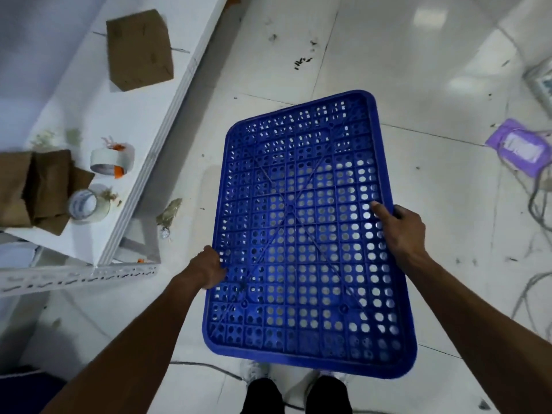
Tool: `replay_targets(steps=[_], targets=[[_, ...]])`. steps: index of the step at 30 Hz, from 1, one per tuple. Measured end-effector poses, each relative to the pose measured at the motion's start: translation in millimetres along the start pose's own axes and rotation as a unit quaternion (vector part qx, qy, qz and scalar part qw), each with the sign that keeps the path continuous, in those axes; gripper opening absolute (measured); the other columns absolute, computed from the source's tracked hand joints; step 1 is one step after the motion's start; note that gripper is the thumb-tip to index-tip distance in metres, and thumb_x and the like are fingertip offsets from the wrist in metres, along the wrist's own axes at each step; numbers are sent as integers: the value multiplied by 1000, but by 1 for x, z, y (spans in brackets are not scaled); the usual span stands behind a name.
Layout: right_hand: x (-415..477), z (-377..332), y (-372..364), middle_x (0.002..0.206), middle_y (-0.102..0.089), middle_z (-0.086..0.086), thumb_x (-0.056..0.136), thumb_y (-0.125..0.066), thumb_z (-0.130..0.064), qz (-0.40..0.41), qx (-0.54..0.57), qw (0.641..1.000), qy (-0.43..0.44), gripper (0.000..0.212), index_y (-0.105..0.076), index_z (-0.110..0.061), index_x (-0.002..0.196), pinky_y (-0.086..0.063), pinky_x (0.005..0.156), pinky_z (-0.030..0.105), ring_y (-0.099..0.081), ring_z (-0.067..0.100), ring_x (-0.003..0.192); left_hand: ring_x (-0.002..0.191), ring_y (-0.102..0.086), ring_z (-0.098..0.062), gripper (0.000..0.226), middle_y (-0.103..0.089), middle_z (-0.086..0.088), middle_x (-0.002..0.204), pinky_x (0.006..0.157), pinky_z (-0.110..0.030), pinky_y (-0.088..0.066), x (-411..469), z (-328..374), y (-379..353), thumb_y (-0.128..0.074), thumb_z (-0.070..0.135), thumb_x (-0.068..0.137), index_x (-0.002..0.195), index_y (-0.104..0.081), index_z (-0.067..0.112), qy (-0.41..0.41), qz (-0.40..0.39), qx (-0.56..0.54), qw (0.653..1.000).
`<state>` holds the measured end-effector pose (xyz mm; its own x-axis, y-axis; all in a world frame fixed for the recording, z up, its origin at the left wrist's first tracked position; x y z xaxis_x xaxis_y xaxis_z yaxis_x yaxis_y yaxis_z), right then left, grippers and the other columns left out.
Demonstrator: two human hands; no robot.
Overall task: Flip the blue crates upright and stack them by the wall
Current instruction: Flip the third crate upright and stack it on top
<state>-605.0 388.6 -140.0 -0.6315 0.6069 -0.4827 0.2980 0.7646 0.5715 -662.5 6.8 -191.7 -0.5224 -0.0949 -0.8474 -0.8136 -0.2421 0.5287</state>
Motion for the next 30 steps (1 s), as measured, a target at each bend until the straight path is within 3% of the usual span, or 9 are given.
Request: replay_targets(steps=[4, 12, 18, 20, 23, 26, 28, 30], targets=[[8, 8, 18, 85, -74, 4, 88, -64, -53, -43, 16, 999, -23, 40, -69, -14, 93, -58, 84, 48, -72, 26, 78, 122, -55, -36, 63, -49, -24, 138, 100, -39, -48, 0, 15, -25, -59, 23, 95, 143, -28, -4, -13, 13, 2, 1000], [13, 43, 30, 92, -75, 2, 89, -63, -50, -64, 8, 998, -6, 30, -66, -21, 95, -58, 84, 45, -73, 22, 80, 115, -58, -36, 68, -51, -17, 135, 96, -39, -50, 25, 24, -69, -65, 32, 88, 142, -33, 7, -27, 42, -44, 998], [10, 43, 29, 93, -73, 1, 90, -62, -50, -43, -3, 999, 5, 26, -63, -23, 91, -56, 79, 37, -71, 21, 82, 134, -43, -38, 93, -26, -23, 155, 106, -40, -42, 19, 53, -69, -62, 23, 91, 154, 1, -5, 23, 27, -30, 999], [4, 36, 25, 91, -74, 5, 90, -61, -52, -36, -18, 999, 8, 39, -66, -13, 93, -57, 80, 41, -71, 25, 82, 140, -37, -37, 95, -18, -24, 160, 112, -40, -40, 14, 58, -62, -59, 29, 94, 153, 7, -8, 22, 12, -8, 1000], [-9, 25, 13, 81, -73, 14, 88, -61, -56, -9, -42, 999, 27, 56, -65, 1, 85, -57, 74, 46, -70, 31, 74, 140, -39, -34, 75, -18, -20, 162, 112, -41, -39, -4, 67, -47, -42, 41, 101, 156, -12, 0, -12, 11, 63, 998], [-28, 6, -1, 58, -60, 11, 90, -61, -54, -10, -79, 995, 63, 54, -50, -9, 61, -42, 52, 33, -52, 22, 51, 142, -38, -33, 67, -22, -15, 163, 113, -42, -38, -29, 80, -33, -31, 48, 103, 154, -26, 4, -90, 40, 98, 990], [-45, -13, -13, 52, -50, 7, 90, -59, -55, -17, -122, 988, 91, 55, -44, -13, 59, -32, 46, 30, -44, 19, 48, 133, -48, -32, 62, -40, -15, 153, 107, -43, -44, -49, 86, -21, -31, 51, 103, 145, -43, 6, -153, 80, 74, 982], [-59, -30, -28, 52, -49, 4, 89, -59, -58, -23, -149, 982, 109, 55, -42, -15, 59, -31, 45, 29, -43, 19, 47, 111, -61, -27, 53, -59, -10, 130, 93, -38, -50, -71, 91, -7, -34, 51, 103, 126, -61, 11, -237, 144, 23, 960]])
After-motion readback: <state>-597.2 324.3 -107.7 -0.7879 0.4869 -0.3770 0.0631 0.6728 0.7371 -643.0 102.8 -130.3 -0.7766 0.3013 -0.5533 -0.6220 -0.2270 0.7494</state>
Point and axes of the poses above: each hand's wrist, its own x-axis towards the middle knuckle, its own y-axis out of the back of the hand, z = x × y, the point moved 1 cm from there along x, towards the middle knuckle
